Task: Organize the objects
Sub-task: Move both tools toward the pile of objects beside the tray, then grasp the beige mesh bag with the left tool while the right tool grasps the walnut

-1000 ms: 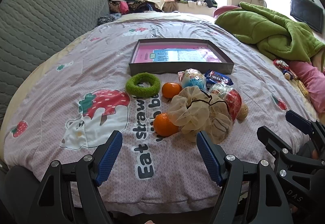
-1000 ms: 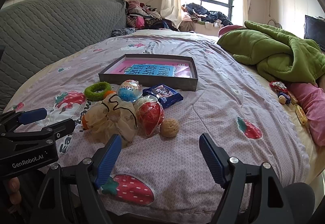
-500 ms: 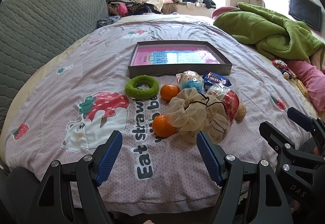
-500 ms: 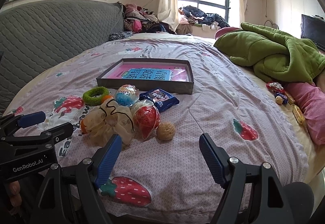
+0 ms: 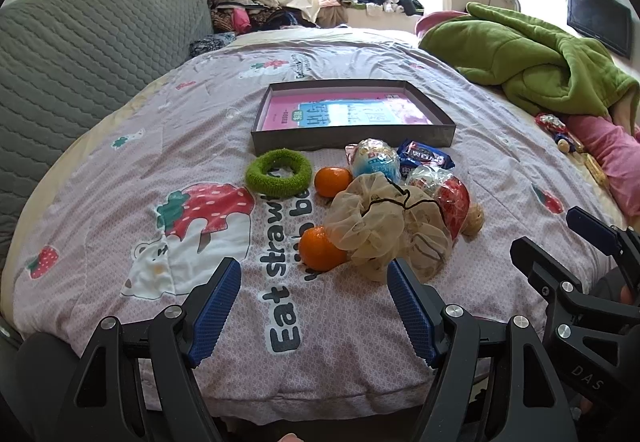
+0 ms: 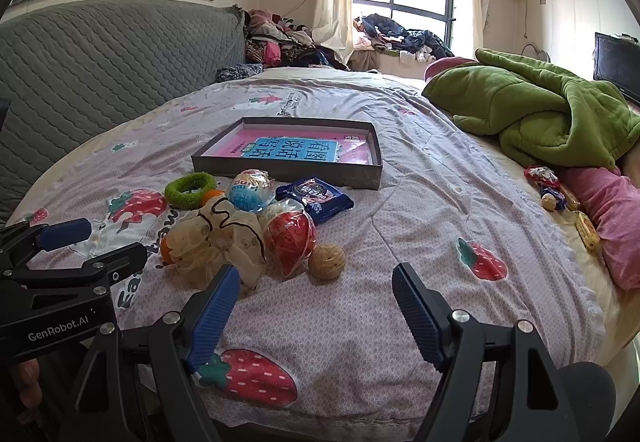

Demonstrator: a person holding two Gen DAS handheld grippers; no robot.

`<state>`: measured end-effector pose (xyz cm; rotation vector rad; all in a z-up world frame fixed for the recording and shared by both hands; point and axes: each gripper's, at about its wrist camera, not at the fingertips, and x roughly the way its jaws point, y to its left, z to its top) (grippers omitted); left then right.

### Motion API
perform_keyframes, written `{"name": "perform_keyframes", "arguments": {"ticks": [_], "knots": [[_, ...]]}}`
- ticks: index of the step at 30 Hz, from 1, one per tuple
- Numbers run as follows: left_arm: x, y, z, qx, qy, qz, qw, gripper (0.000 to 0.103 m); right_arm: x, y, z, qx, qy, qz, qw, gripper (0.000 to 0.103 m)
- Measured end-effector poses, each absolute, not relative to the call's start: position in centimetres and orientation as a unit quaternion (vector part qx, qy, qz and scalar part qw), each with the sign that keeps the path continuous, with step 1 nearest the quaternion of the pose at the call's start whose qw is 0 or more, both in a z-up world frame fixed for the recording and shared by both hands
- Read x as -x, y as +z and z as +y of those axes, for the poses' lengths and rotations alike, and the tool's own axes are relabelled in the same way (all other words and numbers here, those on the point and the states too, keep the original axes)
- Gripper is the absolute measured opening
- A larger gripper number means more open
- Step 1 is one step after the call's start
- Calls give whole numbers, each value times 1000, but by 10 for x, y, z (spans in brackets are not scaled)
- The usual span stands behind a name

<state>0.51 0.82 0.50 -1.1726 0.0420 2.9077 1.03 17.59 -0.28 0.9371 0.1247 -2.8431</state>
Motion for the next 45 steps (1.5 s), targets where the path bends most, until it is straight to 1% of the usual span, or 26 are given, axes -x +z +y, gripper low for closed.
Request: {"name": "perform_keyframes", "arguments": {"ticks": [22,28,38,45], "knots": [[-9,13,20,342,939,29,26,77,-5,13,193,-278,-958,53,52,78],[2,13,23,345,938,26,32,77,5,15,199,-281,-956,52,60,78],[20,1,27,357,933,28,38,77,20,-12,199,-325,-941,53,81,78],[35,-12,26,374,926,28,45,77,38,-30,206,-363,-926,39,94,78]]}}
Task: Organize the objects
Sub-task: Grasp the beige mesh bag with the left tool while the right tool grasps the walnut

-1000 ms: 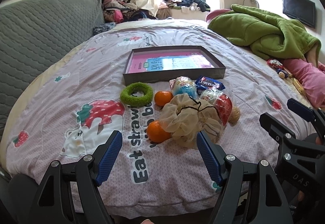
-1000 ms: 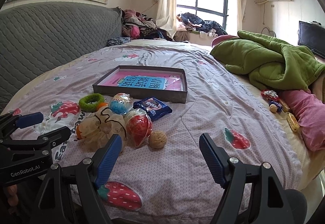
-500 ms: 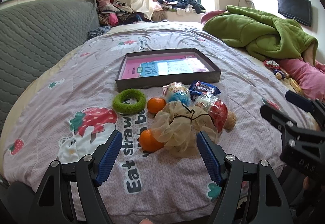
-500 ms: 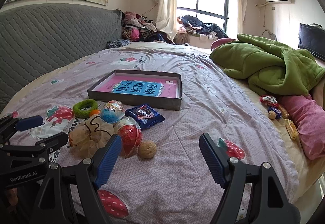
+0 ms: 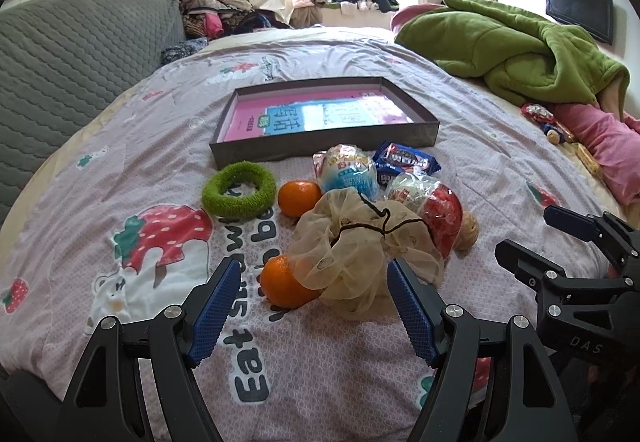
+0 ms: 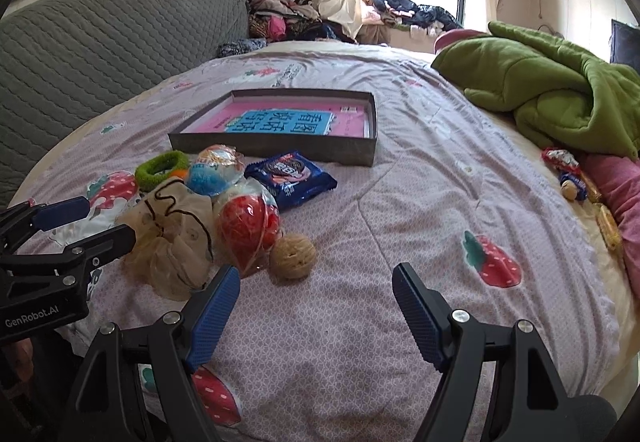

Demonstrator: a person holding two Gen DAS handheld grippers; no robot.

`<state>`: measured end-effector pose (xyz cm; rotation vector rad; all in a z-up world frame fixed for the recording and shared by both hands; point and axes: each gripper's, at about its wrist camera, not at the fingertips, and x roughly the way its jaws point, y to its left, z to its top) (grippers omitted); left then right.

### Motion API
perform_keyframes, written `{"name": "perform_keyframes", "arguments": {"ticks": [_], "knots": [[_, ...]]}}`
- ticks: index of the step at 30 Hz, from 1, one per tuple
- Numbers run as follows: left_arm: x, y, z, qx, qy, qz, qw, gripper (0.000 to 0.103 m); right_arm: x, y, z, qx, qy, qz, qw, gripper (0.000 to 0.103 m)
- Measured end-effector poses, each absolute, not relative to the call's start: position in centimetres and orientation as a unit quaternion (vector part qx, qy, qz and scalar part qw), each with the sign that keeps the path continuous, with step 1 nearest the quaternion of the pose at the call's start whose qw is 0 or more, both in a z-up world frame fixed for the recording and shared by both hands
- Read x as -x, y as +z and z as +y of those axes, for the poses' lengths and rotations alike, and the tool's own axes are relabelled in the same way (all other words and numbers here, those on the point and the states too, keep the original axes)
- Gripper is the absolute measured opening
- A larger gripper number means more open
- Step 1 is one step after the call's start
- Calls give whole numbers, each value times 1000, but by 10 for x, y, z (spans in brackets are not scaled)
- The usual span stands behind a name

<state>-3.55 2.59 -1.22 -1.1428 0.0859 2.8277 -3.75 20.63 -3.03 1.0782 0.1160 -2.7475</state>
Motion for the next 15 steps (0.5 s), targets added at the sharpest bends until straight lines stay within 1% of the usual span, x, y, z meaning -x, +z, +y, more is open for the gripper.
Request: {"name": "perform_keyframes", "arguments": {"ticks": [11,14,15], "knots": [[56,-23,25,386,921,19,53,77,69,-50,209,-406,-905,51,116,77],[61,-25,26,387,920,20,58,77,74,-54,207,-411,-902,56,121,74],[63,-25,27,387,920,21,58,77,74,-55,206,-412,-901,57,122,72]]}}
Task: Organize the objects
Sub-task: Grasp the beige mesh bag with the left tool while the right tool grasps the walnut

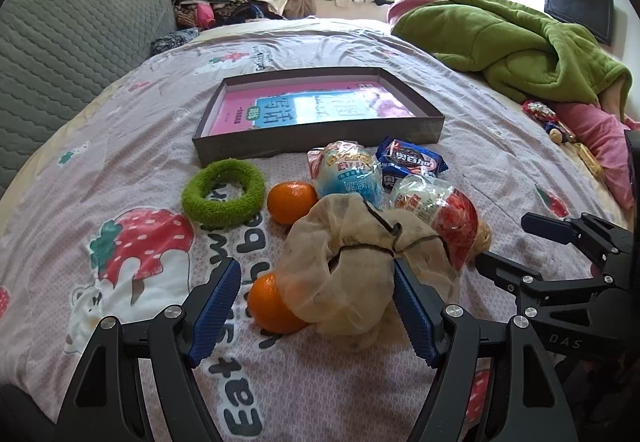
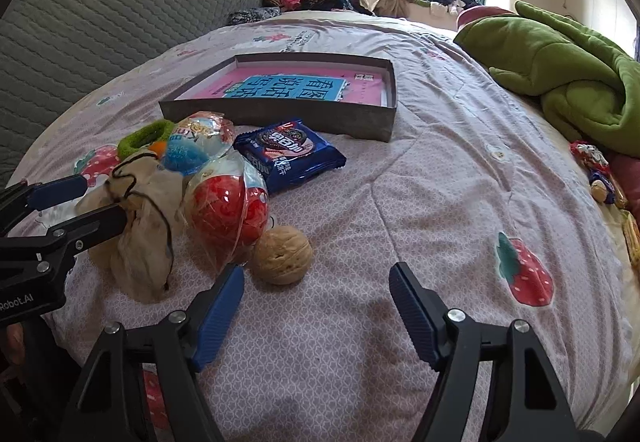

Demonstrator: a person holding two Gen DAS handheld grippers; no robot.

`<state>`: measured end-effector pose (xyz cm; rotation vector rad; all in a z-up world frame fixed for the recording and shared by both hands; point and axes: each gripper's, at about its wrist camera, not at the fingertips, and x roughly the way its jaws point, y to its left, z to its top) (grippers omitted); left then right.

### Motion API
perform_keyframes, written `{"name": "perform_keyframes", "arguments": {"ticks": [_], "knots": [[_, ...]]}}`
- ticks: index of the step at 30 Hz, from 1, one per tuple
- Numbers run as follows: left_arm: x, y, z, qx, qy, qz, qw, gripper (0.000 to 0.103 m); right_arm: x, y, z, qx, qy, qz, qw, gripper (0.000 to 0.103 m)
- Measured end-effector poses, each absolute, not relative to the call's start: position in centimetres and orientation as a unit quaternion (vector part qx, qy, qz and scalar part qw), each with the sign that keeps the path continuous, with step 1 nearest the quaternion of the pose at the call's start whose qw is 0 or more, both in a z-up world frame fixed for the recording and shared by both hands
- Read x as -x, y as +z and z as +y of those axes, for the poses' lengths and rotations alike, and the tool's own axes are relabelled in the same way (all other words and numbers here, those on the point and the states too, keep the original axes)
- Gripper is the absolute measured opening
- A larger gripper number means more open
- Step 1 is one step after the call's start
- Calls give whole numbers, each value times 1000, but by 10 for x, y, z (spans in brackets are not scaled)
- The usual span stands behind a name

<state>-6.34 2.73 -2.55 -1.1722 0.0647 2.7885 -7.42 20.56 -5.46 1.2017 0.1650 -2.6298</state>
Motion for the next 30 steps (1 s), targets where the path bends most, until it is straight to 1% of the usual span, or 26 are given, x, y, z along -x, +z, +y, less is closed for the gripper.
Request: {"name": "perform_keyframes", "arguments": {"ticks": [7,10,11,12,14,16,17,18,19,20,21,24,27,30], "knots": [[78,-27,30,387,919,27,68,77,79,-60,199,-419,-896,72,133,61],[84,-31,30,393,916,32,68,76,83,-63,195,-422,-892,79,141,58],[85,-31,30,395,916,33,70,72,84,-64,193,-424,-891,81,145,57],[87,-32,30,395,915,33,73,67,86,-65,192,-425,-889,83,149,54],[91,-33,31,398,914,36,75,65,89,-67,188,-427,-887,91,153,50],[93,-34,32,400,912,34,79,57,92,-68,186,-427,-886,94,156,43],[93,-35,32,401,912,32,83,48,93,-68,186,-426,-886,92,159,41],[95,-36,32,403,911,29,86,44,93,-68,186,-426,-886,90,161,38],[95,-36,32,405,910,27,89,43,94,-68,187,-423,-887,90,161,36],[96,-37,32,407,908,24,94,39,93,-67,187,-422,-888,90,162,36],[97,-38,32,407,908,21,97,33,93,-67,187,-421,-888,89,162,36],[97,-38,32,405,908,18,106,23,92,-68,188,-420,-889,85,162,36],[94,-35,29,398,910,14,113,18,92,-66,192,-419,-891,76,158,36],[91,-30,26,389,914,8,115,16,92,-64,198,-415,-895,66,152,36]]}}
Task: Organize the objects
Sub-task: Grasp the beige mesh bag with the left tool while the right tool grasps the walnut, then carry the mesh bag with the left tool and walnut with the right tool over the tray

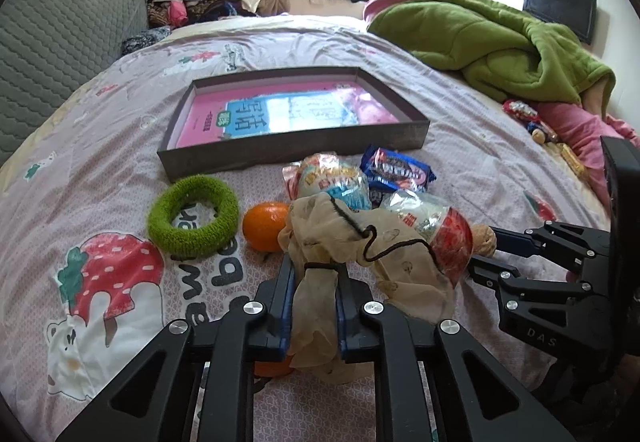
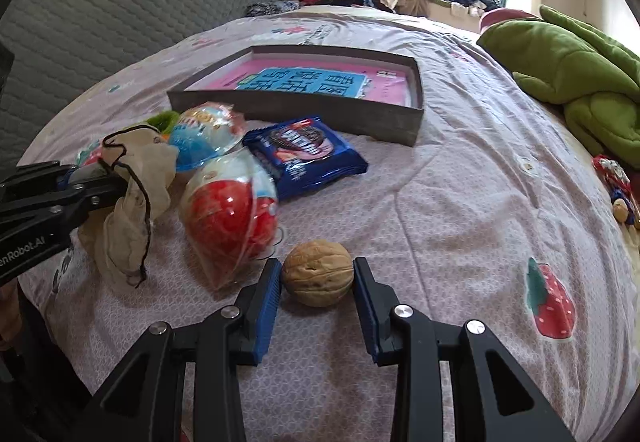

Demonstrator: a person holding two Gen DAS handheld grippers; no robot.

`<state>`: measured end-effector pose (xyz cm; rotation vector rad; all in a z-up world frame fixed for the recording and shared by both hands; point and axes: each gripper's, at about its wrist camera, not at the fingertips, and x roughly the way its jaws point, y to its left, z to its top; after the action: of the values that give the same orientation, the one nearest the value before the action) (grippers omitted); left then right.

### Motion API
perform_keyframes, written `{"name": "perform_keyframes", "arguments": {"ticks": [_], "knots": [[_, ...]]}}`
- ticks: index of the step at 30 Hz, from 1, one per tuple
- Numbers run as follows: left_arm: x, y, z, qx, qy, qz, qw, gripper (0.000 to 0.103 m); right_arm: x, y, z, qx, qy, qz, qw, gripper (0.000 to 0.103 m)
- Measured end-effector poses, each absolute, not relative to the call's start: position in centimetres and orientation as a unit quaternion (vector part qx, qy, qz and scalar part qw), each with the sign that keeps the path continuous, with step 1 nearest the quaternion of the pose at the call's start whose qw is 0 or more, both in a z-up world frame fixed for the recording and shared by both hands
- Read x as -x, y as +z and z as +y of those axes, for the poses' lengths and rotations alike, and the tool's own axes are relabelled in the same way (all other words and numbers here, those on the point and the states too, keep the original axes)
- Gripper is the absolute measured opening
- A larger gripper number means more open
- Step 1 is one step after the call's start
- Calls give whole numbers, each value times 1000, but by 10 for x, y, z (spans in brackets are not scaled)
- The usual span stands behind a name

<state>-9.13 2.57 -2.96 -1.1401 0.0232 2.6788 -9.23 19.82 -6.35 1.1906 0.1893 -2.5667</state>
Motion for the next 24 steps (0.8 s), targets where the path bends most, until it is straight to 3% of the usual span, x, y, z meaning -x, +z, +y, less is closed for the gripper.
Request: {"name": "perform_keyframes", "arguments": {"ticks": [24], "knots": [[87,12,9,337,936,-3,105,16,94,-19,196,-353,-922,48,150,36]]}}
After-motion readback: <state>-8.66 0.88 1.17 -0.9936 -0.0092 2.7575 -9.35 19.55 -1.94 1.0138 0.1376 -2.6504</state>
